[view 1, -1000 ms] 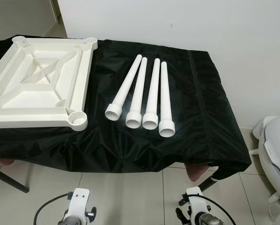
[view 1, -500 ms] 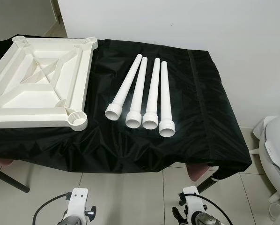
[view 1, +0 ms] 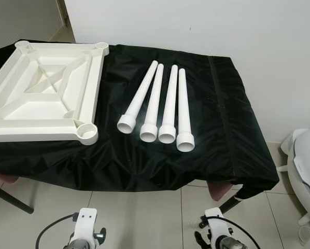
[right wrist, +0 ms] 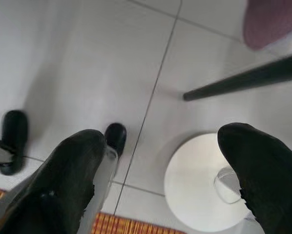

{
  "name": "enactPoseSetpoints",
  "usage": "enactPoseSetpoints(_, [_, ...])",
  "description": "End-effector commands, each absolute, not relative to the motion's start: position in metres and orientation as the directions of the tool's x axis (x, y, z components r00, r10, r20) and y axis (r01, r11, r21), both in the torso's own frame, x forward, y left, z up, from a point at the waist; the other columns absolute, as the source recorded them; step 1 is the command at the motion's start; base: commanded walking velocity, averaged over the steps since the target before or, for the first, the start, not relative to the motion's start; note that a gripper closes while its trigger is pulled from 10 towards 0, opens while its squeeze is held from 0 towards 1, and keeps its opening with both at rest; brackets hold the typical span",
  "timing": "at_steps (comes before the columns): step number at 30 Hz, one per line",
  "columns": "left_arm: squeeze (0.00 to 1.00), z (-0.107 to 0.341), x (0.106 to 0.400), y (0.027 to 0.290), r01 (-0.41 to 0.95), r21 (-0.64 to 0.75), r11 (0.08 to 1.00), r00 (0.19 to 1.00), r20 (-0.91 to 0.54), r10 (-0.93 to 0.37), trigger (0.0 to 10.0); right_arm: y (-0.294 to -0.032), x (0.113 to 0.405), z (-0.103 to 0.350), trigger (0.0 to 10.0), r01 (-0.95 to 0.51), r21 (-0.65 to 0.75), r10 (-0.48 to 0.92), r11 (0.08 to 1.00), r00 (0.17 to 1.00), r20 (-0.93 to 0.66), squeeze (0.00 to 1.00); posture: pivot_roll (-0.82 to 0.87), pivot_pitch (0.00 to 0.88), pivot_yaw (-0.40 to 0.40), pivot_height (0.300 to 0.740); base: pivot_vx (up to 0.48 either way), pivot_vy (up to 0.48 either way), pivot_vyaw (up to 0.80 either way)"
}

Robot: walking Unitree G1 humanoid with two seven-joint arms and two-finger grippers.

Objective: Building children table

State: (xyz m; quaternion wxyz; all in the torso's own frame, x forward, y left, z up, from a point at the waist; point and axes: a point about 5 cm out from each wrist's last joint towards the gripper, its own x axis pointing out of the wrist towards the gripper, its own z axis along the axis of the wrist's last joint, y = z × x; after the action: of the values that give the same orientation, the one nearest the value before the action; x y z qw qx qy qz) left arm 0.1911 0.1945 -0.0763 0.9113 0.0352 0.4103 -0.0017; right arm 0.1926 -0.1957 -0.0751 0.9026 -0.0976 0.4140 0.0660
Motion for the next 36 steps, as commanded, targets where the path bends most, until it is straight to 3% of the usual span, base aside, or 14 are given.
enactPoseSetpoints(1, [0.00, -0.079, 0.185, 0.199, 0.016, 0.072, 0.997, 0.650, -0.758, 0.044, 10.0, -0.190, 0.187, -0.079, 10.0, -0.210, -0.106, 0.051, 0.972, 0.630, -0.775, 0.00, -0.08, 0.006, -0.015, 0.740, 0.000, 0.461, 0.00])
enactPoseSetpoints(13, [0.00, -0.078, 0.188, 0.195, 0.023, 0.070, 0.997, 0.654, -0.755, 0.037, 10.0, -0.189, 0.185, -0.080, 10.0, -0.215, -0.106, 0.053, 0.971, 0.623, -0.780, 0.00, -0.08, 0.005, -0.014, 0.740, 0.000, 0.450, 0.00])
enactPoseSetpoints(36, [0.00, -0.081, 0.182, 0.185, 0.137, 0.064, 0.989, 0.655, -0.754, -0.042, 10.0, -0.199, 0.177, -0.082, 10.0, -0.194, -0.116, 0.029, 0.974, 0.617, -0.786, 0.00, -0.08, 0.032, -0.016, 0.740, 0.000, 0.000, 0.00])
